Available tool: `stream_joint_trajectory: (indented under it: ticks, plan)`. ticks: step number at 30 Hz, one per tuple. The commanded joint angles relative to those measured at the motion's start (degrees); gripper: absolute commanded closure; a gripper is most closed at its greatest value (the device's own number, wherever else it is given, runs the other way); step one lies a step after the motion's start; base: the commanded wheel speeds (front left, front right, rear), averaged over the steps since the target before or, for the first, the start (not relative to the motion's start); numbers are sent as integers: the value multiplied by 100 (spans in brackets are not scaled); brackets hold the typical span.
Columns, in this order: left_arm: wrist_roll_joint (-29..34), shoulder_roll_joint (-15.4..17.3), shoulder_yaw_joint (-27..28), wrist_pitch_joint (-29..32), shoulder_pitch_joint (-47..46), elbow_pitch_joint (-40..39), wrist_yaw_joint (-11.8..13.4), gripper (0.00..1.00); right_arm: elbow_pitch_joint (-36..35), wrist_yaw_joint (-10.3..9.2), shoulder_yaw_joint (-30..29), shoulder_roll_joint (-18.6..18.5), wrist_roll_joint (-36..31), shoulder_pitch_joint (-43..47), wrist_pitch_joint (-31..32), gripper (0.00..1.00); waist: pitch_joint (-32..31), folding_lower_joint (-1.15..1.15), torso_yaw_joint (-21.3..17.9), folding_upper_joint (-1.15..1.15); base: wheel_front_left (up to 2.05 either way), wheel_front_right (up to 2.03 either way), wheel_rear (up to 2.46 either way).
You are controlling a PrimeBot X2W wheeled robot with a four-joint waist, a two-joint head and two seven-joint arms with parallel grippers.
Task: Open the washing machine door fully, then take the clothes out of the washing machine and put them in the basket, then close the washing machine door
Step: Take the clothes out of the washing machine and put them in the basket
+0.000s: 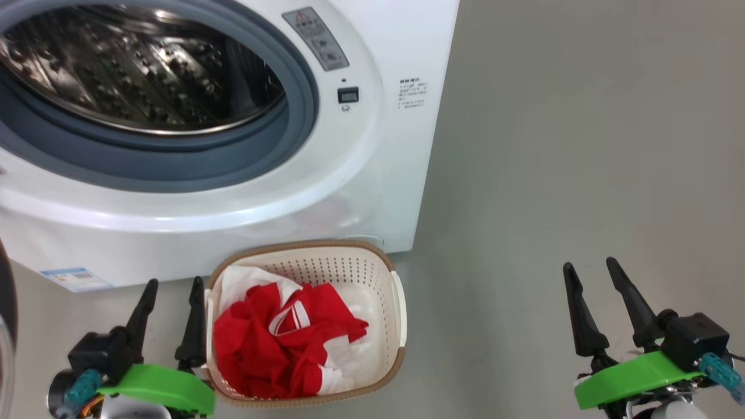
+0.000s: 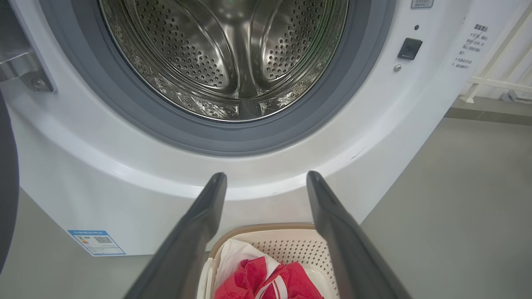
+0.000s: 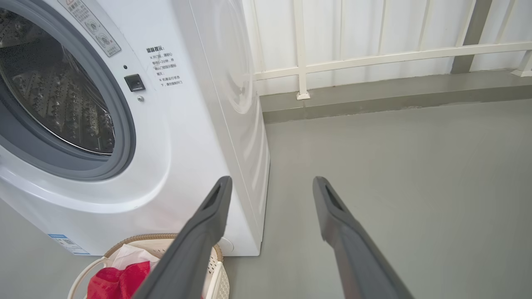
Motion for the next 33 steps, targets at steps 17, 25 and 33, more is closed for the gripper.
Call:
stream_joint_trajectory:
  ticks: [17,25,33]
  plan:
    - [142,44,470,-29,1040,-1602,-32,0,-203,28,-123,-28,-60,469,-37,0,-605,0,18,0,0,0,0]
    - [90,-5,639,-29,1439,-1946,-32,0,-228,28,-147,-28,-56,504,-37,0,-613,0,-20,0,0,0,0]
    - [122,-95,669,-29,1516,-2006,-32,0,-252,28,-178,-28,-29,511,-37,0,-586,0,-23,0,0,0,0]
